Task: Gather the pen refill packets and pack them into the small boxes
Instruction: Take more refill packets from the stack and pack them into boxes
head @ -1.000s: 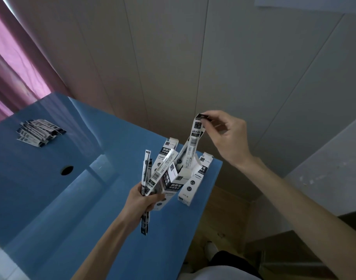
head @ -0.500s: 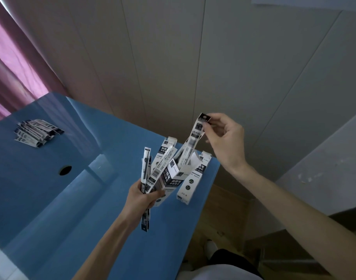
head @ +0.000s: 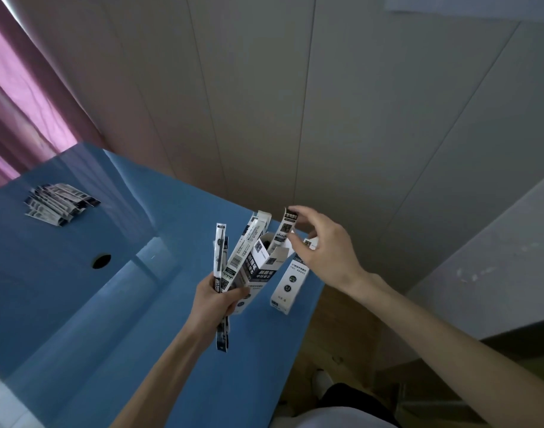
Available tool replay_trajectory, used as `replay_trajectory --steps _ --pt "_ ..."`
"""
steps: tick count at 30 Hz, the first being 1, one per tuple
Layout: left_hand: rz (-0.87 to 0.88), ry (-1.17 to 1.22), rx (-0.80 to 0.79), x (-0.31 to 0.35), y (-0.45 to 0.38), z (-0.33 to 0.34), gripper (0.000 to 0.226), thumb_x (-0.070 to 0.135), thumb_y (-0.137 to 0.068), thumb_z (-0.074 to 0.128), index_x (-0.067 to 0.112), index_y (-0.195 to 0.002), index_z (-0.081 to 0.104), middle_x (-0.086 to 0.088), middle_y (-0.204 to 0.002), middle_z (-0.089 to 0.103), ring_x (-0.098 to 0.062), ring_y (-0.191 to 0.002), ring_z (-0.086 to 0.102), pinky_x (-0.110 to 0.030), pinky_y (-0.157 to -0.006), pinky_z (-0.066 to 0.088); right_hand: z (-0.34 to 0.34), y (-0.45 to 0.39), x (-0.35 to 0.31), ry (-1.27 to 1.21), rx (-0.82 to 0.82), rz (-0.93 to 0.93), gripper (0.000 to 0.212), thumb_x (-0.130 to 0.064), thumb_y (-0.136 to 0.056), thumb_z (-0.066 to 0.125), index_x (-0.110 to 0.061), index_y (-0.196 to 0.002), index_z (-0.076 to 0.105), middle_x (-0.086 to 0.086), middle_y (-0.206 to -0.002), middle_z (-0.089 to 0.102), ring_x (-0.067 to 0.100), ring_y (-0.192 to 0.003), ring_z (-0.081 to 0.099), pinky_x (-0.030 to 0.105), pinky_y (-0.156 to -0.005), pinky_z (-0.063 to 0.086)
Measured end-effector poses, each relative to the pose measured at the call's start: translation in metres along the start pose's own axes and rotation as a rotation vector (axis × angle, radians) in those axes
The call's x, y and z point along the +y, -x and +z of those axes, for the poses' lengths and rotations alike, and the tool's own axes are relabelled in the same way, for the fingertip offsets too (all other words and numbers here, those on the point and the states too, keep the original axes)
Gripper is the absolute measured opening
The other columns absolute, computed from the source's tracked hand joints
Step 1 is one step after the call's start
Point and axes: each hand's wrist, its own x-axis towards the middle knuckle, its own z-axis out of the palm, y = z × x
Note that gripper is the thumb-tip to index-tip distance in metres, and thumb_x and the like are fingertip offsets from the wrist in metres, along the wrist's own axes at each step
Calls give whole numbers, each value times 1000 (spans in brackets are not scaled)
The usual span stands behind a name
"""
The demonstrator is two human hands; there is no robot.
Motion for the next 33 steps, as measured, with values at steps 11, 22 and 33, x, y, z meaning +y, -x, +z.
replay_trajectory --steps 11,22,33 --pt "-16 12 -4 -2 3 0 27 -11 -80 77 1 -97 60 -17 -72 58 -12 -46 36 -23 -44 34 15 5 8 -89 98 135 29 -35 -91 77 -22 -116 70 -10 -114 69 3 -111 61 34 -101 52" --pt "-17 -2 9 3 1 2 27 -10 -80 78 4 -98 64 -13 -70 63 -11 -46 40 -22 -44 35 28 12 17 87 -70 -47 24 -35 -102 60 -22 -118 72 -10 -130 63 6 -132 44 30 -114 33" --pt "-55 -162 43 -5 1 2 29 -15 -79 74 7 -96 66 -8 -69 65 -10 -47 50 -22 -44 41 52 -8 14 70 -277 86 52 -47 -98 63 -22 -142 55 -5 -141 57 13 -129 53 37 -113 41"
